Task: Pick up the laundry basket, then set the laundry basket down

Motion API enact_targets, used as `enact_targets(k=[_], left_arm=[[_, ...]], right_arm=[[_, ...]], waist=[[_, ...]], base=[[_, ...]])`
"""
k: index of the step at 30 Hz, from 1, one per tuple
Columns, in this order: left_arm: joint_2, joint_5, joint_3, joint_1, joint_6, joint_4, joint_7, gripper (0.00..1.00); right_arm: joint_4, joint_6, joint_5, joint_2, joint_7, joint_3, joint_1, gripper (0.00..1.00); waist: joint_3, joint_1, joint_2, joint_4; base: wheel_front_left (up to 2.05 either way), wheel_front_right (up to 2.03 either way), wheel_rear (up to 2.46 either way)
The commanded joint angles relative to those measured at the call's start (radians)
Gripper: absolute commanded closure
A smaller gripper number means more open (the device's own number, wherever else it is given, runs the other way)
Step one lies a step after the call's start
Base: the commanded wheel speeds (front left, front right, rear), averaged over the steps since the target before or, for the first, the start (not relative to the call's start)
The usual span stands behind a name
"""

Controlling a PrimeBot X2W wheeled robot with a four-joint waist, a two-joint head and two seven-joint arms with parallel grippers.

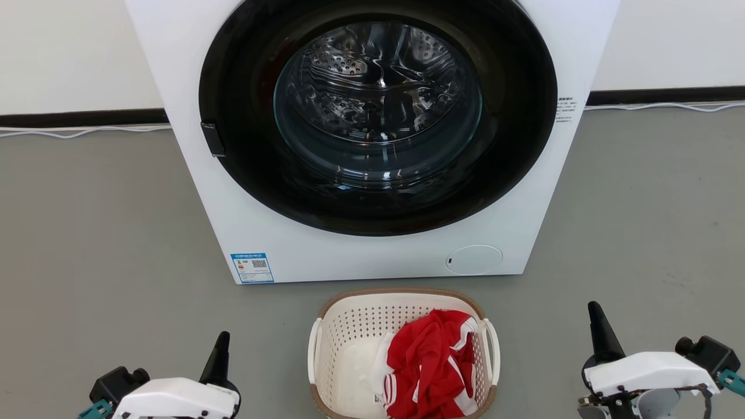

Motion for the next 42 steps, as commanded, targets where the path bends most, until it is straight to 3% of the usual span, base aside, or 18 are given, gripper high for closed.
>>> enact_targets(k=[1,42], left_arm=[[0.005,-0.026,0.026,-0.040,-0.017,-0.035,0.006,1.00],[-0.005,-0.400,0.126,-0.041,-0.077,-0.135,0.121,1.00]], right_arm=[[-0.038,0.004,0.035,-0.004,0.013,0.006,-0.014,1.00],[-0.163,0.006,0.538,-0.004,0.128,-0.030,0.004,1.00]], waist=[[0.001,0.0000,0.0000,0.001],[0.019,0.0000,0.0000,0.019]], base=[[0.00,0.00,0.00],[0.00,0.00,0.00]])
